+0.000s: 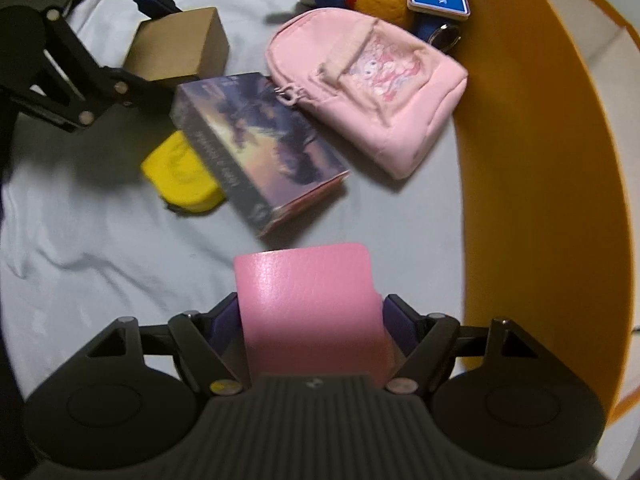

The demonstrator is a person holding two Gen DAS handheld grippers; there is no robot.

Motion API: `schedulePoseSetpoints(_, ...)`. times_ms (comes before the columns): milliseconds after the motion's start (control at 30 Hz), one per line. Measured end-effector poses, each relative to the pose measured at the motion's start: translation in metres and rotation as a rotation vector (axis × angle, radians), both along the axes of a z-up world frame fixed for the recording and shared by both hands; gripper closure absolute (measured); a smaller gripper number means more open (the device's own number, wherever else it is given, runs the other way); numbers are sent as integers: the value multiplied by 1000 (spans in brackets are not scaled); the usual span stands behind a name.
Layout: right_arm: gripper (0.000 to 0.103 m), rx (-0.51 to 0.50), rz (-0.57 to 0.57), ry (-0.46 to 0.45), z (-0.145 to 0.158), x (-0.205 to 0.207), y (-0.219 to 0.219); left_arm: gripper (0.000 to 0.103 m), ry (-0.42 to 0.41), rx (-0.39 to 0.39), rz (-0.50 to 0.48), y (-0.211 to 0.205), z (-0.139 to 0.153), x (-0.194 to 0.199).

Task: Organize objects
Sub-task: 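Grasp the tan cube with the left gripper while the right gripper grasps the pink wallet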

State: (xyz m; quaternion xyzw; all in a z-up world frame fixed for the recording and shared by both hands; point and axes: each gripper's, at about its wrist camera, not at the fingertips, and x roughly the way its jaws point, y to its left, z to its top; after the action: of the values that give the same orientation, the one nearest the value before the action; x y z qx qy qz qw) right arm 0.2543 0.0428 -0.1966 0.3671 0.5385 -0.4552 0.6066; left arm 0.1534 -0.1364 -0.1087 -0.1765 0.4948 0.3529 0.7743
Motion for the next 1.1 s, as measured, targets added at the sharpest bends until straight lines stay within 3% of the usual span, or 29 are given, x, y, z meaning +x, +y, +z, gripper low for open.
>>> schedulePoseSetpoints(133, 23, -5, 36, 30, 2, 10, 9, 32, 8, 2, 2, -1, 1, -1)
schedulePoseSetpoints(333, 21, 16, 27, 2, 2, 8, 15, 32, 34, 8, 5, -3, 2, -2)
schedulePoseSetpoints(533, 18, 54, 31, 30, -12, 16, 26, 32, 38, 4, 16, -4, 2, -2)
schedulePoseSetpoints(767, 21, 53, -6, 0, -5, 22, 38, 36, 30, -21, 38, -4, 7, -4)
schedulePoseSetpoints(1100, 22, 2, -29, -9, 17, 42, 60, 36, 12, 6, 27, -6, 29, -2)
